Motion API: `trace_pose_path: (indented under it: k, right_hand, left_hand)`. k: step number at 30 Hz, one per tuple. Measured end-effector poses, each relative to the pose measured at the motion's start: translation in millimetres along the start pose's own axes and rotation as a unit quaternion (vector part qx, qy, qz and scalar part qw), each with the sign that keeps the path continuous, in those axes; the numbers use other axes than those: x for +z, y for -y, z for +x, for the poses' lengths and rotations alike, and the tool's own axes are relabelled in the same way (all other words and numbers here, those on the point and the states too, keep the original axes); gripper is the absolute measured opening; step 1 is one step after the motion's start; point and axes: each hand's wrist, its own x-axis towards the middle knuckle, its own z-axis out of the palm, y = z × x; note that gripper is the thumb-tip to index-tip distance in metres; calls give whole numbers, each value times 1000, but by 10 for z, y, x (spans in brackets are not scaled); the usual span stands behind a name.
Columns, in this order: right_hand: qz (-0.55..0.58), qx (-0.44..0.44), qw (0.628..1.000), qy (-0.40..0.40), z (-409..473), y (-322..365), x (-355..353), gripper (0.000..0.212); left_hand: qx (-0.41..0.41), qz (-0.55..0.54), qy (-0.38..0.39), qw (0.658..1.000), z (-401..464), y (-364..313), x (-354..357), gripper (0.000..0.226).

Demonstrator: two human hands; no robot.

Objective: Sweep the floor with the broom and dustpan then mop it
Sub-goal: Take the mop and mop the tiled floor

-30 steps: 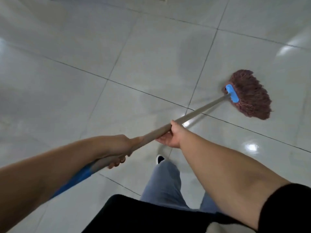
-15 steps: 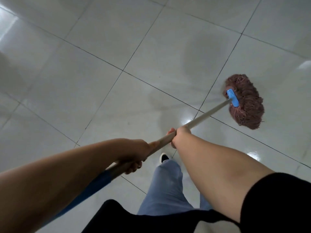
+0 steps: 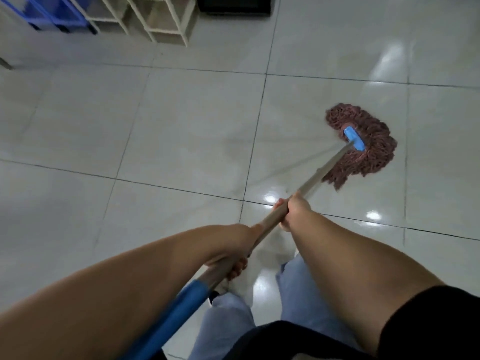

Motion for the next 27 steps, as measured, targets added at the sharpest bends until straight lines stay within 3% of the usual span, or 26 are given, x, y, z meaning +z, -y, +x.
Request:
trace_pose_path:
  k: [7, 12, 14, 19, 24, 27]
  right_hand:
    - [22, -43, 997, -57, 323, 1732, -575, 38]
    - [91, -56, 994, -30, 411, 2363, -652, 21]
    - [129, -52, 990, -1, 418, 2501, -535, 19]
    - [175, -7, 982, 64, 345, 2789, 57, 41]
    - [189, -24, 981, 47, 309, 3240, 766, 26]
    - [203, -18, 977, 56, 267, 3476, 1143, 36]
  left_hand:
    - [44, 36, 72, 996, 97, -1787, 546, 52]
    - [41, 81, 64, 994, 121, -2585, 536, 60]
    - [28, 96, 50, 994, 126, -2756, 377, 60]
    - [40, 150, 10, 988, 117, -3143, -333, 55]
    - [77, 220, -10, 972, 75, -3784, -1091, 57]
    - [74, 239, -9, 968, 40, -4220, -1362, 56]
